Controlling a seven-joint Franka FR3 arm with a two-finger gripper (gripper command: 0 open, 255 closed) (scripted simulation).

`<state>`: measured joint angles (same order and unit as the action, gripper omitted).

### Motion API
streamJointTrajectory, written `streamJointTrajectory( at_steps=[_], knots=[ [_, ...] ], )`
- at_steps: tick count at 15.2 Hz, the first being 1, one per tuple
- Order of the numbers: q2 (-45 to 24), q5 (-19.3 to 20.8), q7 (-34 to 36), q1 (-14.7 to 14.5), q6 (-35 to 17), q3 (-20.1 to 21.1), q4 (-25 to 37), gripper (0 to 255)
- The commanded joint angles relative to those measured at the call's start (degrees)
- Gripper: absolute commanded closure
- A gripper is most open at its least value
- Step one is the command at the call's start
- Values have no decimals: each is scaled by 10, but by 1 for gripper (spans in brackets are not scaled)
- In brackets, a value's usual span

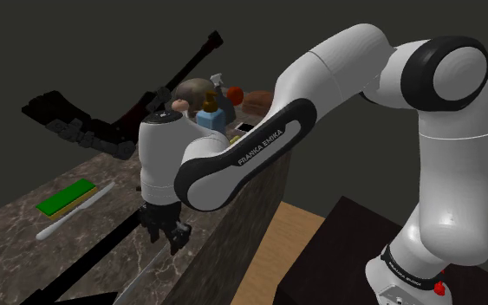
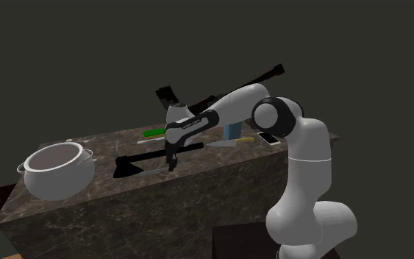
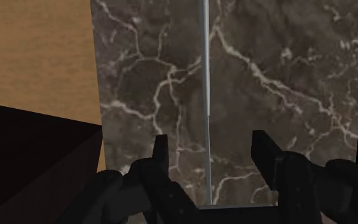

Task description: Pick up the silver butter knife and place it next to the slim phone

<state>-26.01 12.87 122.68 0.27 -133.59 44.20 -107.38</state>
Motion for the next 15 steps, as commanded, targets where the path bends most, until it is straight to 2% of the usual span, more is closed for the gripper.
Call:
streamJointTrajectory(
  at_steps=[1,9,15],
  knots=[
    [0,0,0,0,0,0,0,255],
    [0,0,0,0,0,0,0,255],
    [24,-21,-9,12,37,15,17,255]
  ],
)
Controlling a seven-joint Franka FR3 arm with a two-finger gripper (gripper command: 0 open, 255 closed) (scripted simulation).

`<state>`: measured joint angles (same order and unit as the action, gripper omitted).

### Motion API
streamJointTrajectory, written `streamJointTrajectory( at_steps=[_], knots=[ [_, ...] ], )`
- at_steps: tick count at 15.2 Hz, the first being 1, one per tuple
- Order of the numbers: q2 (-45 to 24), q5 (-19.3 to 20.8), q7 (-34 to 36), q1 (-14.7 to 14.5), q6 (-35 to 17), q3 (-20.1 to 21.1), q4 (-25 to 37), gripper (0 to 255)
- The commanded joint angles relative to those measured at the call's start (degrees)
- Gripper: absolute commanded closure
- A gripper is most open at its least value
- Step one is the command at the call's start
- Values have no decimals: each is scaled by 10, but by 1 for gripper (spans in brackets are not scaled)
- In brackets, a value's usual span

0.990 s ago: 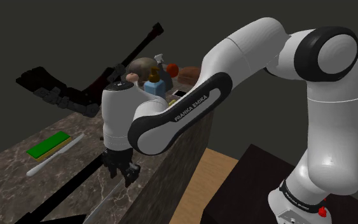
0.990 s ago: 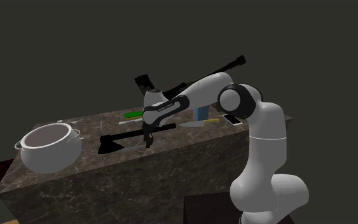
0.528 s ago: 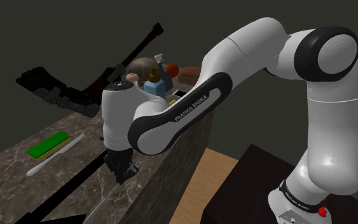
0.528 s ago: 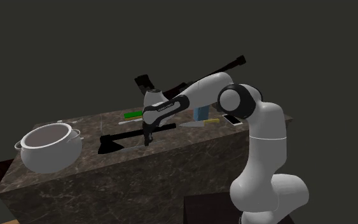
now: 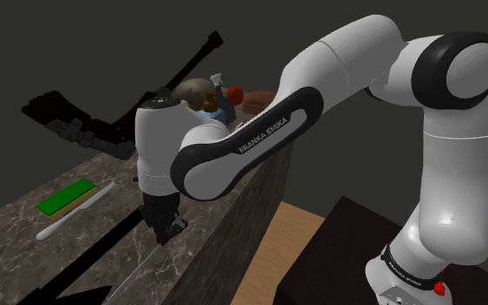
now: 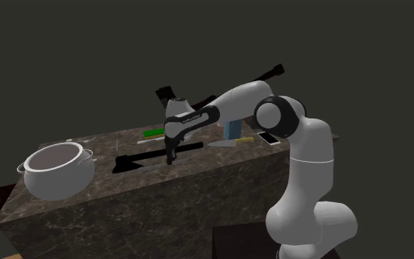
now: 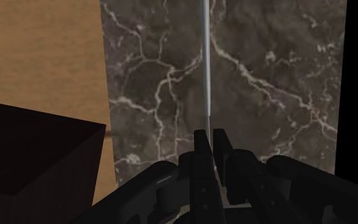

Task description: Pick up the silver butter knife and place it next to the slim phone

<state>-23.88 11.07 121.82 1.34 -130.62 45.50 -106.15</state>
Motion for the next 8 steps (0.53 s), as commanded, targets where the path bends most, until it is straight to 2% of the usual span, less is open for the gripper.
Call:
streamJointTrajectory(
  at_steps=[1,8],
  knots=[
    [7,-6,-2,3,13,4,7,255],
    [31,-27,-11,12,58,18,34,255]
  ],
)
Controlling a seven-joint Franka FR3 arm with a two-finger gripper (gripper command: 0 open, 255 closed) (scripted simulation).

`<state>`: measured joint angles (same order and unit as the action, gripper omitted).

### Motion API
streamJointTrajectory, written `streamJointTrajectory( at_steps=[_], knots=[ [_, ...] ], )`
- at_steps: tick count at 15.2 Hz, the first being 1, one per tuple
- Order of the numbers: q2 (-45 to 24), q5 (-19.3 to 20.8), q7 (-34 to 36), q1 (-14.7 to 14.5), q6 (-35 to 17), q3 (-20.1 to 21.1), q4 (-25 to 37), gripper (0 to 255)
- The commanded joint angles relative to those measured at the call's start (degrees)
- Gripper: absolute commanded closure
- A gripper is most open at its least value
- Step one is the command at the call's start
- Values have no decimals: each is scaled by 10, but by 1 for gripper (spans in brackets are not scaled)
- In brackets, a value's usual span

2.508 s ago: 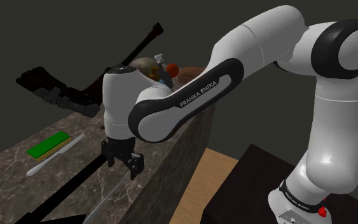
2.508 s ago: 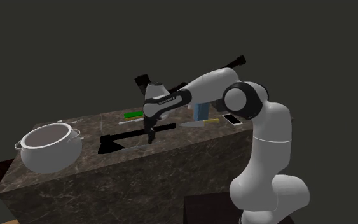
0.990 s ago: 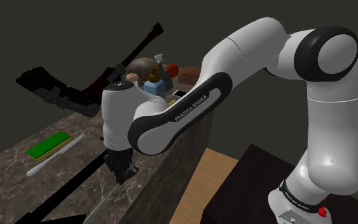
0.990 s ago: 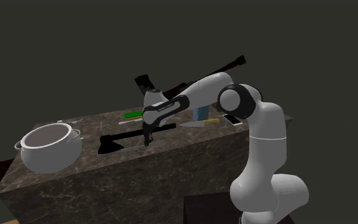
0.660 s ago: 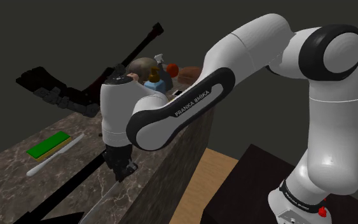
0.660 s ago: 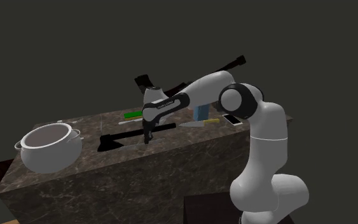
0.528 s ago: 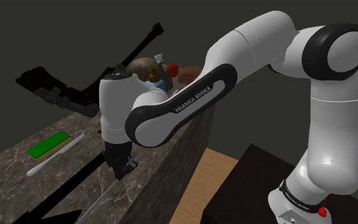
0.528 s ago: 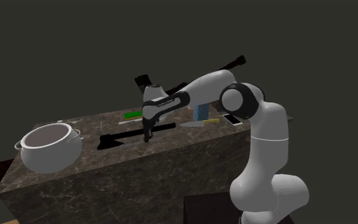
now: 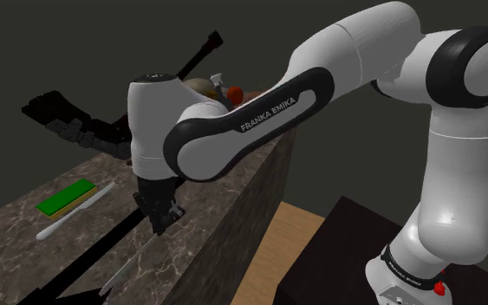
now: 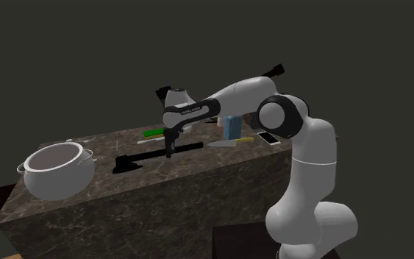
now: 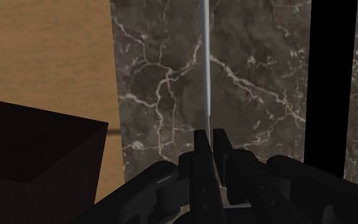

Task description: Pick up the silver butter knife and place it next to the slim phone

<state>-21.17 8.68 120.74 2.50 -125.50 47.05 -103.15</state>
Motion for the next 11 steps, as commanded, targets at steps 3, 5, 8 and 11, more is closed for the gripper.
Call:
streamJointTrajectory(
  at_steps=[3,5,8,11],
  knots=[
    [13,-11,-3,4,27,7,17,255],
    [18,-15,-5,6,40,9,26,255],
    [56,-52,-58,57,33,15,-13,255],
    [90,-87,-114,103,31,16,-44,255]
  ],
)
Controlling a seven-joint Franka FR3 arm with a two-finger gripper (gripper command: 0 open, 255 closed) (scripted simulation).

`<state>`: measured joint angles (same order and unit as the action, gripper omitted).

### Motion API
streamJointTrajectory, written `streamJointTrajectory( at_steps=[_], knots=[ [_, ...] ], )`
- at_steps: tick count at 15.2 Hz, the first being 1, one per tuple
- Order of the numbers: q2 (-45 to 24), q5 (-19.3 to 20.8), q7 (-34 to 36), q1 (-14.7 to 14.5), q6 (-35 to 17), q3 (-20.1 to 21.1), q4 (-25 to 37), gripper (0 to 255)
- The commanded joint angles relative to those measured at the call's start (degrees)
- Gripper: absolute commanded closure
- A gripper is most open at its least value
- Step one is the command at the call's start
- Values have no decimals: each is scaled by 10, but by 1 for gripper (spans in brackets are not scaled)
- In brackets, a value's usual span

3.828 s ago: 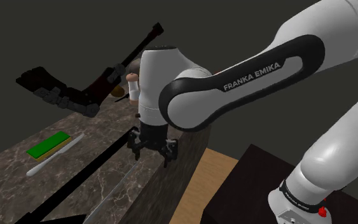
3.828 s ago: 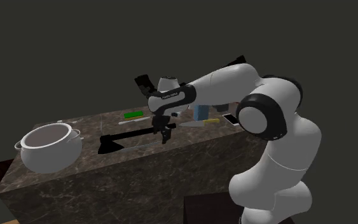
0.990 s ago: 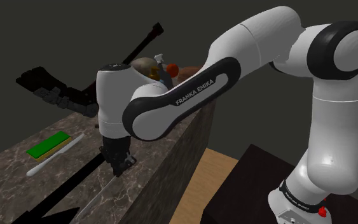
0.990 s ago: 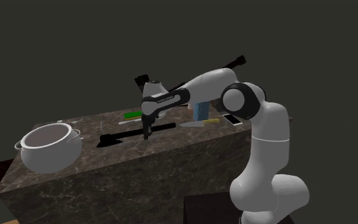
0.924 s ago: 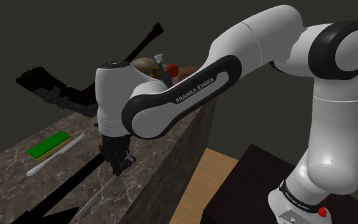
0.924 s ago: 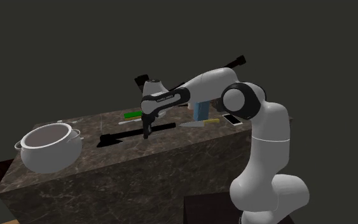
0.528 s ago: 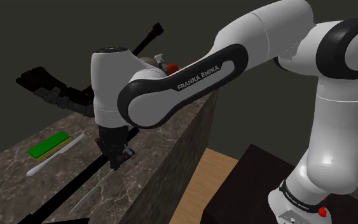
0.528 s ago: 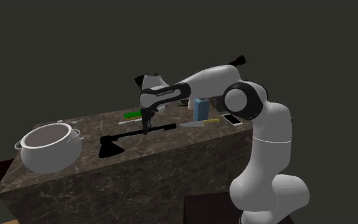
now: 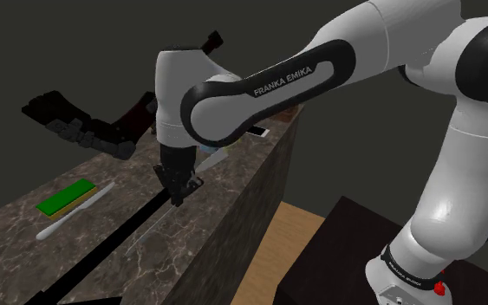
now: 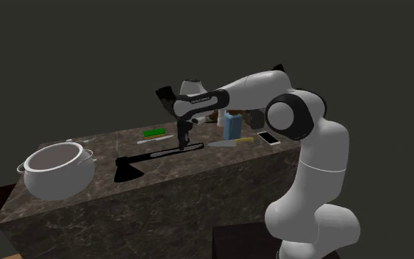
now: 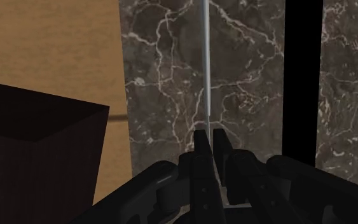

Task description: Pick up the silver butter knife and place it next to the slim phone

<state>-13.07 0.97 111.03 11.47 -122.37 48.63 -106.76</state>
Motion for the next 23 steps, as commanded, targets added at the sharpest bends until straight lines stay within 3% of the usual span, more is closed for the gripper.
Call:
streamJointTrajectory(
  at_steps=[1,11,23],
  knots=[
    [20,-22,-36,27,0,-1,-17,255],
    [91,-100,-211,131,22,-44,-68,255],
    [80,-101,-366,216,66,-117,-43,255]
  ],
)
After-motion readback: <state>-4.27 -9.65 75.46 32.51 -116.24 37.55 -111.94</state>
